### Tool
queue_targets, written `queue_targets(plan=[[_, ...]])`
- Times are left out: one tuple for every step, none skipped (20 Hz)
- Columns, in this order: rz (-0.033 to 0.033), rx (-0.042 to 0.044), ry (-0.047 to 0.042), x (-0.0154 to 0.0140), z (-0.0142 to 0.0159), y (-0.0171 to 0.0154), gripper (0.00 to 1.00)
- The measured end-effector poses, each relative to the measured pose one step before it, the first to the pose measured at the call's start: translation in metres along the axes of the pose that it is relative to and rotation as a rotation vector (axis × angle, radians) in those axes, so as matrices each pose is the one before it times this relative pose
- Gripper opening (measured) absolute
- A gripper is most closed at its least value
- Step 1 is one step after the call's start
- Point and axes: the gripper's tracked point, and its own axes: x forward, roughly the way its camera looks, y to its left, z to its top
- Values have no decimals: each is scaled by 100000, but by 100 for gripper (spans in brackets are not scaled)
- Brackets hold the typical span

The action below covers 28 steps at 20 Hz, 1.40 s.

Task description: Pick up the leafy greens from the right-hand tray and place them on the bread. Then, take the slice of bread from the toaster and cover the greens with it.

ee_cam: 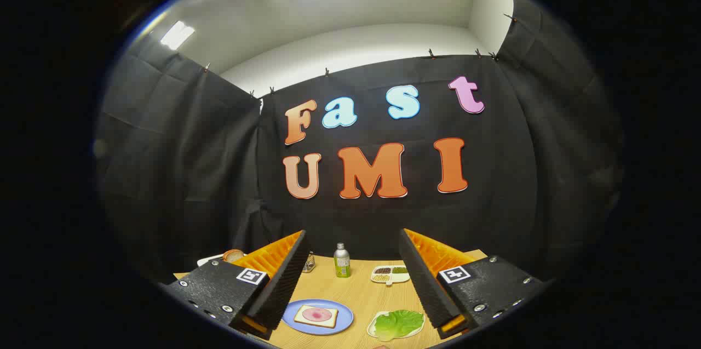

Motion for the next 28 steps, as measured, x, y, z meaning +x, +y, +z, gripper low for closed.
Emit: queue_targets(plan=[[180,-226,-60,33,60,132,99],[131,-35,-218,18,29,58,99],[411,-57,-286,-86,33,117,98],[239,-26,-211,-1,32,140,99],[319,-31,-227,-6,16,129,99],[146,-117,-123,33,4,100,98],[29,-60,-85,-37,26,36,98],[178,-178,-43,-47,-17,33,98],[30,-83,-29,24,20,17,98],[658,14,-117,-55,-17,160,99],[279,322,35,45,60,97,99],[232,195,-33,77,-76,-4,99],[-36,-23,-27,40,122,-6,99],[-271,-129,-143,-121,-65,-69,98],[-275,-197,-161,-30,71,-41,98],[-374,-28,-101,19,49,-95,99],[28,26,-67,6,-6,-15,98],[-162,254,33,-37,-41,16,99],[53,276,83,-60,-30,-16,99],[-34,219,260,214,-190,-28,99],[-143,145,327,78,-44,-71,99],[-122,62,364,102,-68,-103,99],[-279,144,426,8,-119,-54,99],[22,186,306,80,-53,25,98],[120,221,158,18,25,42,98],[75,137,104,63,5,-6,98],[-5,-14,236,107,-67,37,99],[-163,-68,531,32,-222,-17,98]])
